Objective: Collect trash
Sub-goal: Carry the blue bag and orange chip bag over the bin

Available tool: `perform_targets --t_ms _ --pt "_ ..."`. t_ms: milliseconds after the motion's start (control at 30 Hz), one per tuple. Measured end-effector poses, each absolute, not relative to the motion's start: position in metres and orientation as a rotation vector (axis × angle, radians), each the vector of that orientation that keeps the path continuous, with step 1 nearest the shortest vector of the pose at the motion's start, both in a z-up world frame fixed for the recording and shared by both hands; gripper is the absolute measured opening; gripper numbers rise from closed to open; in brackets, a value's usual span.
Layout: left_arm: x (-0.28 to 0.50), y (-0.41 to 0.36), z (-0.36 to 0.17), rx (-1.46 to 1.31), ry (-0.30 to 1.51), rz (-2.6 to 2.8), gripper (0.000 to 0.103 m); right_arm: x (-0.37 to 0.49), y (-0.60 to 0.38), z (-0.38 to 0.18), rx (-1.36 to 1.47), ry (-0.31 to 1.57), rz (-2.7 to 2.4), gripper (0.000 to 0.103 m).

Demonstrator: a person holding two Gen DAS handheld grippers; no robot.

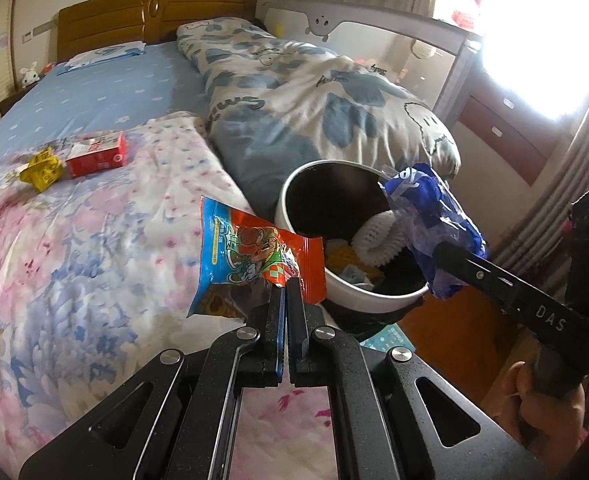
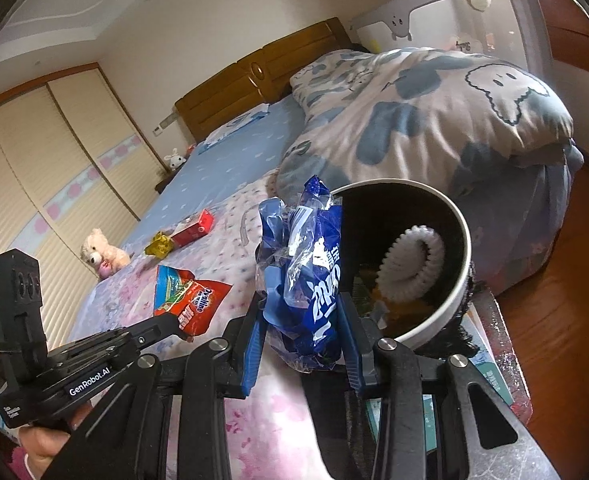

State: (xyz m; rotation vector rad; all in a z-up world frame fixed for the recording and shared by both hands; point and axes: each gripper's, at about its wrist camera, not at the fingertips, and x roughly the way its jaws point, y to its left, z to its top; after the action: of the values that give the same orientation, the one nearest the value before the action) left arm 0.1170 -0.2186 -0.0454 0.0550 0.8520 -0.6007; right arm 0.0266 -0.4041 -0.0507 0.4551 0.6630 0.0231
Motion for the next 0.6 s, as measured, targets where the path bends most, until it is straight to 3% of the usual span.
perform_targets --t_ms 600 --pt "0.125 -0.256 -0.044 0.088 0.859 -0.657 0.0 0.033 -0.433 -0.057 0.474 0.681 -0.024 0.035"
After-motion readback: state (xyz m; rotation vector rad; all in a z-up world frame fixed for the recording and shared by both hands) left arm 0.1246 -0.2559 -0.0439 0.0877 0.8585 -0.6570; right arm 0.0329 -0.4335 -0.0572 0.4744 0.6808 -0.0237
